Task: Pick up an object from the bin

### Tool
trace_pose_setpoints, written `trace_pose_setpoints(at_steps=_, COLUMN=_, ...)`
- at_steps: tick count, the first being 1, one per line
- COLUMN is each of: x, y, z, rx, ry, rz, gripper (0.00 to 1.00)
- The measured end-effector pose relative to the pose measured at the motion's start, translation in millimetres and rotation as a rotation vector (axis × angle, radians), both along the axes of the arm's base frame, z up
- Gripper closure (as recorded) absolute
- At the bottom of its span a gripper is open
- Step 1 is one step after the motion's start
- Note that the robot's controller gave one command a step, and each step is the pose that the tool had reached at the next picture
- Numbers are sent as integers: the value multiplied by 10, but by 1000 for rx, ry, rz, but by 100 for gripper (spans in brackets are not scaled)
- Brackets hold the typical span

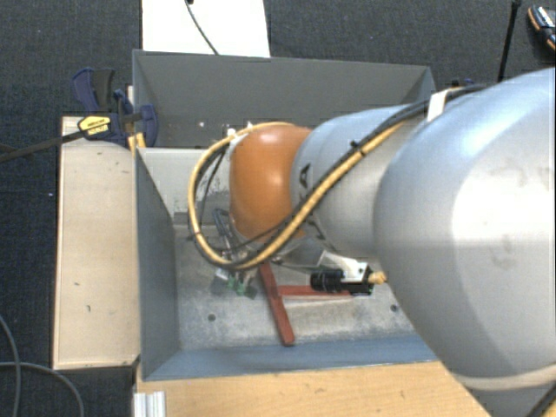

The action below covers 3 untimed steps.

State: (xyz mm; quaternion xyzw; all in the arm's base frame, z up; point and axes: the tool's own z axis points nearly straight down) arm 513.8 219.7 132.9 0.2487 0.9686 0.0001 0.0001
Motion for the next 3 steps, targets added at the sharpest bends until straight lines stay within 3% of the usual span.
trace_pose_setpoints(at_steps=3, x=-2, y=-3, z=314, rx=-1, ry=2, rz=4, gripper=100)
